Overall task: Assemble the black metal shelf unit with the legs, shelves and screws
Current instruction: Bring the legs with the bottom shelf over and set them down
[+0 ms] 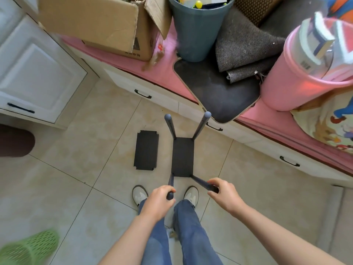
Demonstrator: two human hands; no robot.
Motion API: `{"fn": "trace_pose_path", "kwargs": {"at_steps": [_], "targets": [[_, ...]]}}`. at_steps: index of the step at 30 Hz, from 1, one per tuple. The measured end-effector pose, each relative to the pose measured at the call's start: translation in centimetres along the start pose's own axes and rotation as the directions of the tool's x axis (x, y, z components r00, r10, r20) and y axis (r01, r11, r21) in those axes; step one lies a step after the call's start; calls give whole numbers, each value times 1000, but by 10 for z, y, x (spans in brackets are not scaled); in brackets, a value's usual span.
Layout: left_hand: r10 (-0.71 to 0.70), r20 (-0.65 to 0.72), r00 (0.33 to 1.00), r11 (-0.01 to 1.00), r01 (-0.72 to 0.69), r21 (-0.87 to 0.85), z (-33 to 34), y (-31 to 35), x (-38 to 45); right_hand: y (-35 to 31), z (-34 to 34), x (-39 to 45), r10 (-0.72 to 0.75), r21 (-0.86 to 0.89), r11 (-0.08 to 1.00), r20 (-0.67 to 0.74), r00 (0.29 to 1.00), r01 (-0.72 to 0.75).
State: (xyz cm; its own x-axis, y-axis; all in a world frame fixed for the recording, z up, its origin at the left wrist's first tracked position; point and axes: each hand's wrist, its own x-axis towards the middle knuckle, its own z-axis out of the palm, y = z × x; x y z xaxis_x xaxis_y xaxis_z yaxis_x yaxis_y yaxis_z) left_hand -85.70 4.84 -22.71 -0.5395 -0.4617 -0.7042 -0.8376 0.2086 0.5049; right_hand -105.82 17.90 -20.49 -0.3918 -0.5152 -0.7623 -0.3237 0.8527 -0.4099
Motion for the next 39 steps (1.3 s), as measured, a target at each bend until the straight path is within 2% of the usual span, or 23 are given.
{"fn": "trace_pose_path", "kwargs": {"at_steps": [5,11,16,23,26,31,36,39], "targets": [[-78,-118,990,986,60,-155,-32,11,-35,-51,-19,-20,-45,19,999,-82,996,47],[-95,-242,966,966,30,-258,-81,3,-86,-130,-17,-56,-139,6,990,-118,983,141],[-128,-330,935,942,10,-336,-122,-36,-135,-201,21,-92,-237,-3,971,-52,970,237],[-233,-470,851,918,32,-396,-198,-139,-219,-320,109,-130,-386,-93,915,83,919,393],[-337,-550,764,885,57,-463,-234,-190,-260,-375,147,-143,-444,-117,878,160,882,463],[-513,-680,523,796,-6,-605,-260,-262,-327,-460,204,-164,-553,-151,779,289,781,608],[-688,-656,312,654,-127,-746,-262,-304,-370,-530,255,-181,-596,-175,694,405,694,698],[-758,-604,246,576,-181,-797,-269,-322,-377,-569,282,-187,-603,-178,654,463,649,735]]}}
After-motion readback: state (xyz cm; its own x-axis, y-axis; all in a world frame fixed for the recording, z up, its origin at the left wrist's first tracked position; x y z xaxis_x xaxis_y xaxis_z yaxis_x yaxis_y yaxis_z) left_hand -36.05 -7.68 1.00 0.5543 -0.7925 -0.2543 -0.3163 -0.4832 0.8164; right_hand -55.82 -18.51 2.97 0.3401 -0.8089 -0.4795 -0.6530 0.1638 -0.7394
